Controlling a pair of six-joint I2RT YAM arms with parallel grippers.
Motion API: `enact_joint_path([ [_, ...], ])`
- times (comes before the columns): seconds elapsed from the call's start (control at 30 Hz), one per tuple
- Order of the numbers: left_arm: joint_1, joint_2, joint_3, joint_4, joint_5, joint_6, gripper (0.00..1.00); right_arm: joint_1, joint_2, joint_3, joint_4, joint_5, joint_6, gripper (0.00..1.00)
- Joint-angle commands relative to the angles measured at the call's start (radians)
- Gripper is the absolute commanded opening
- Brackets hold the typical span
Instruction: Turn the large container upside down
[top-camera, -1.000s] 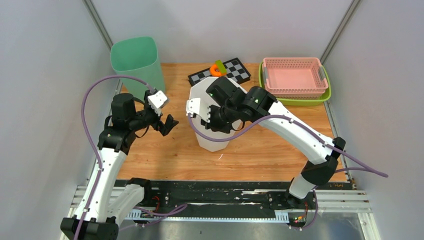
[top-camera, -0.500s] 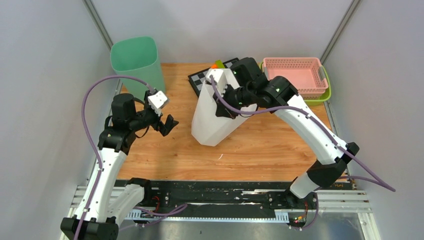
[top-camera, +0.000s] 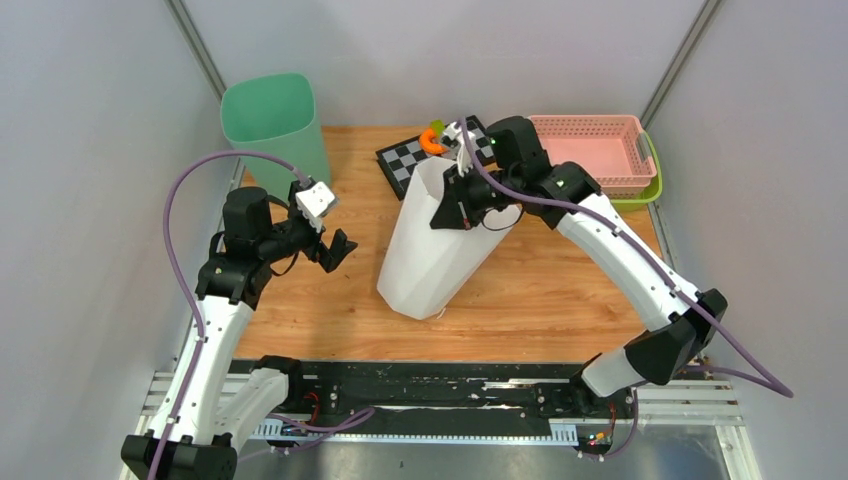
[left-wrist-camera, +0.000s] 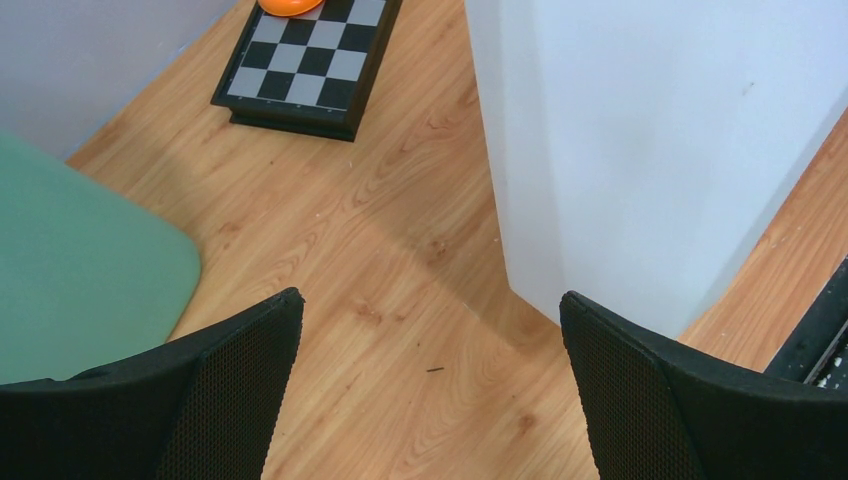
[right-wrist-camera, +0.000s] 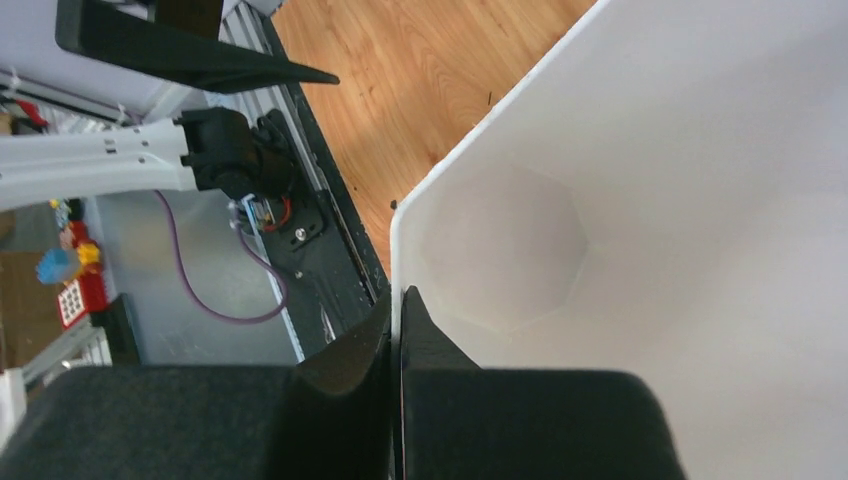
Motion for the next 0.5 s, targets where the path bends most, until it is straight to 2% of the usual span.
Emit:
enact_joint_path([
  [0.0, 0.007, -0.001, -0.009, 0.014, 0.007, -0.011, 1.0, -0.065, -0.062, -0.068, 0.189, -0.106, 0.192, 0.03],
  [0.17, 0.008, 0.006, -0.009, 0.015, 0.009, -0.011, 1.0, -0.118, -0.089, -0.206, 0.343, -0.131, 0.342, 0.03],
  [0.47, 0.008, 0.007, -0.009, 0.014, 0.01, -0.012, 1.0, -0.193, -0.135, -0.35, 0.459, -0.034, 0.42, 0.03],
])
